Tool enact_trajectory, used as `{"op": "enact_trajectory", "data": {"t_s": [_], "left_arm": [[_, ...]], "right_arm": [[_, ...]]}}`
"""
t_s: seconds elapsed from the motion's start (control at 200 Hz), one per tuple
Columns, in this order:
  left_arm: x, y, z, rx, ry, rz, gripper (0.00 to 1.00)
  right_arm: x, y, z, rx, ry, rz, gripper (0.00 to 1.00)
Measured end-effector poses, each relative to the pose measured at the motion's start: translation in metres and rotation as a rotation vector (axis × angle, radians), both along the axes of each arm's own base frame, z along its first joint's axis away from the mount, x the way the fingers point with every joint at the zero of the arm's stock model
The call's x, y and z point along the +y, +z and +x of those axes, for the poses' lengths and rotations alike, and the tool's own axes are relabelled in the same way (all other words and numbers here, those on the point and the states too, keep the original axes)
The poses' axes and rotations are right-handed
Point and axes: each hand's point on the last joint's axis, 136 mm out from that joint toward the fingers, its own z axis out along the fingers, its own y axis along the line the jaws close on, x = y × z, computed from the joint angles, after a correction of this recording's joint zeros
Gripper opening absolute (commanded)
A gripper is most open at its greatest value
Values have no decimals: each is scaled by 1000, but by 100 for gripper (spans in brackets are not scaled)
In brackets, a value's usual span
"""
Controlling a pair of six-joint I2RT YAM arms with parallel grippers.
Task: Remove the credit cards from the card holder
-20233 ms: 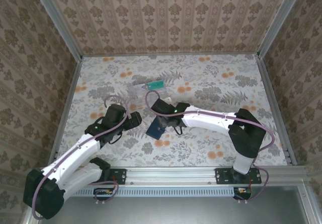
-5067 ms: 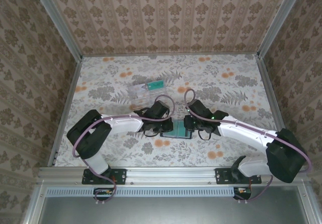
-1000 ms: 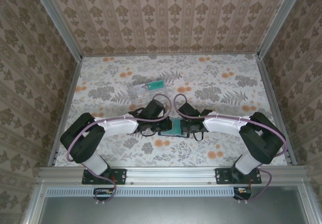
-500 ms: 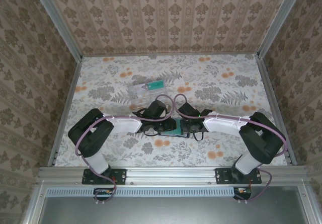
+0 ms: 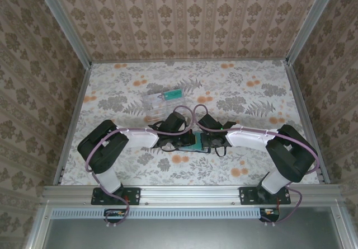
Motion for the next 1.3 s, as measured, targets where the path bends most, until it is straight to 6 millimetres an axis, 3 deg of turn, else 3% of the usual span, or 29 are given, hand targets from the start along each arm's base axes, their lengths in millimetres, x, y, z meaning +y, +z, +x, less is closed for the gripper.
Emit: {"op": "enact_trajectory", "data": {"t_s": [0.5, 0.83, 1.09, 1.3], "left_arm": [[18, 0, 3, 8, 33, -3, 0], [14, 3, 3, 12, 41, -58, 0], [12, 1, 3, 22, 48, -72, 0], [11, 1, 3, 22, 48, -73, 0]], "right_arm": [[-1, 0, 2, -3, -9, 5, 9], [1, 6, 3, -12, -7, 25, 10], [16, 16, 4, -11, 16, 96, 10], [22, 3, 6, 15, 22, 97, 9]]}}
